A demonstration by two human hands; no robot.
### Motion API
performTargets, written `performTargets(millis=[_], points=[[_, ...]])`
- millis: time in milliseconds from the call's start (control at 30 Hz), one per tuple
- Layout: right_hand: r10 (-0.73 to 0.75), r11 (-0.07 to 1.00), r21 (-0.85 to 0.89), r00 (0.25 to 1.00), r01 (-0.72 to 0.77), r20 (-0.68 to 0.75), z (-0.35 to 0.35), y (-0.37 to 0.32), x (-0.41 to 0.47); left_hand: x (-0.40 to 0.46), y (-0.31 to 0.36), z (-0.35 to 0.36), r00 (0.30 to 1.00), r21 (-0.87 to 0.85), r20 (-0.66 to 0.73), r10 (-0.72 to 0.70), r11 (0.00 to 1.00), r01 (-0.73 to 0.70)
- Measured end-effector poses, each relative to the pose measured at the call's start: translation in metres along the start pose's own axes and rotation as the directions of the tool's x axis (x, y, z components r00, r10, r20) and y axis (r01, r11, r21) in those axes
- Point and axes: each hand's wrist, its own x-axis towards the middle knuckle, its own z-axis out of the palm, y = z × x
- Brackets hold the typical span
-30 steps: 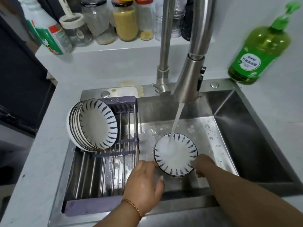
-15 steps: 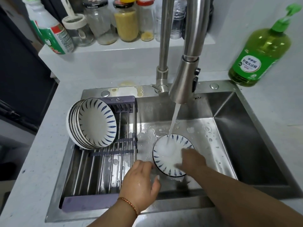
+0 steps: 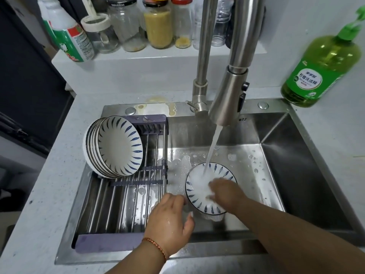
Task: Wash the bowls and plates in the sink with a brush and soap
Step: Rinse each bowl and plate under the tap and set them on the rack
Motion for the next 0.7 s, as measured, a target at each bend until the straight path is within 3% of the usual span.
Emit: performTargets(millis=[67, 133, 200, 300, 467, 600, 700], points=[[0.355, 0.928, 0.193, 0.914, -0.319, -0.196, -0.006, 0.021, 0.005, 0.000, 0.000, 0.000, 1.000, -0.012, 0.012, -0.004, 1.000, 0.004], [0.515, 0.846, 0.239, 0.846, -0.476, -0.138, -0.004, 0.040, 0.008, -0.001, 0.000, 0.000, 0.999, -0.020, 0.032, -0.003, 1.000, 0.003], [0.538, 0.835, 0.185, 0.840, -0.519, -0.070, -0.001, 0.046, 0.009, 0.000, 0.000, -0.001, 0.999, -0.014, 0.043, -0.006, 1.000, 0.006], [0.579, 0.812, 0.169, 0.809, -0.559, -0.103, 0.001, 0.040, 0.010, 0.000, 0.001, -0.002, 0.999, -0.020, 0.038, -0.004, 1.000, 0.005], [0.700, 0.697, 0.274, 0.711, -0.663, -0.063, 0.006, 0.022, 0.012, 0.000, 0.000, -0.003, 0.996, -0.026, 0.085, -0.030, 0.999, 0.032], [0.768, 0.600, 0.365, 0.640, -0.712, -0.014, 0.005, 0.022, 0.011, 0.007, 0.008, -0.004, 0.966, 0.005, 0.253, -0.049, 0.999, 0.049], [0.762, 0.590, 0.360, 0.645, -0.723, 0.046, 0.001, 0.025, 0.013, 0.031, 0.013, 0.011, 0.893, -0.044, 0.350, -0.281, 0.948, 0.316]])
